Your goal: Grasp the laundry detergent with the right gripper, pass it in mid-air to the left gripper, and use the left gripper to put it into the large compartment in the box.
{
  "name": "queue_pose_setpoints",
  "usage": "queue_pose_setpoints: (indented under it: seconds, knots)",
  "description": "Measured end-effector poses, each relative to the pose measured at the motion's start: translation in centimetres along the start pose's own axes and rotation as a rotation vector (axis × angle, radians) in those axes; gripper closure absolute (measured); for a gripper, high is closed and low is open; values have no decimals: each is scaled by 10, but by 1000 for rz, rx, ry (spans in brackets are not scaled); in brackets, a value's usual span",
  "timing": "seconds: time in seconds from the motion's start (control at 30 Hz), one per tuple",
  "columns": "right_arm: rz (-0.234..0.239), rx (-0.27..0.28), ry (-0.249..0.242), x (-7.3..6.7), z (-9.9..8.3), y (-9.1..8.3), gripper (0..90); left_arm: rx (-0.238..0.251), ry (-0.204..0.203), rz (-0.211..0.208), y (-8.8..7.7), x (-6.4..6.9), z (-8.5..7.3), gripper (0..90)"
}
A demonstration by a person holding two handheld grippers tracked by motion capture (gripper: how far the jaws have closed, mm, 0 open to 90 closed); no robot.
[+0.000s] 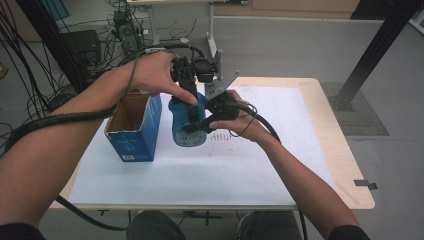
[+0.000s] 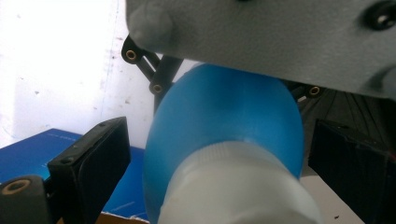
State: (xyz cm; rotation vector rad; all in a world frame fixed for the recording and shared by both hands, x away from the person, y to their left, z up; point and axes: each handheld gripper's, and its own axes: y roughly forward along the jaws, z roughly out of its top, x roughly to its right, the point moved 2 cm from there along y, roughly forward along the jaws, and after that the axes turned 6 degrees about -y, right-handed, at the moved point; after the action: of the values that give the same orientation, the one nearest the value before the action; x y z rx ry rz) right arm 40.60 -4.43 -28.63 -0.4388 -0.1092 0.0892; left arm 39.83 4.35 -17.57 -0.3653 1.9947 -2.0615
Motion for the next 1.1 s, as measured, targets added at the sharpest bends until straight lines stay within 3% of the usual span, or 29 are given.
queue_pose_setpoints:
  seconds: [0.07,0.17,0.2,0.3,1.1]
  knots:
    - [-8,9,-29,2,0,1,437,0,4,3,0,0,0,63]
    - [-6,7,-26,2,0,0,437,0,3,3,0,0,0,63]
    - [-1,0,-4,0,0,0,436,-2,-1,0,0,1,0,63]
    - [-6,0,-18,1,0,0,437,-1,1,1,0,0,-1,63]
    - [-5,-3,1,1,0,1,437,2,-1,4,-1,0,-4,63]
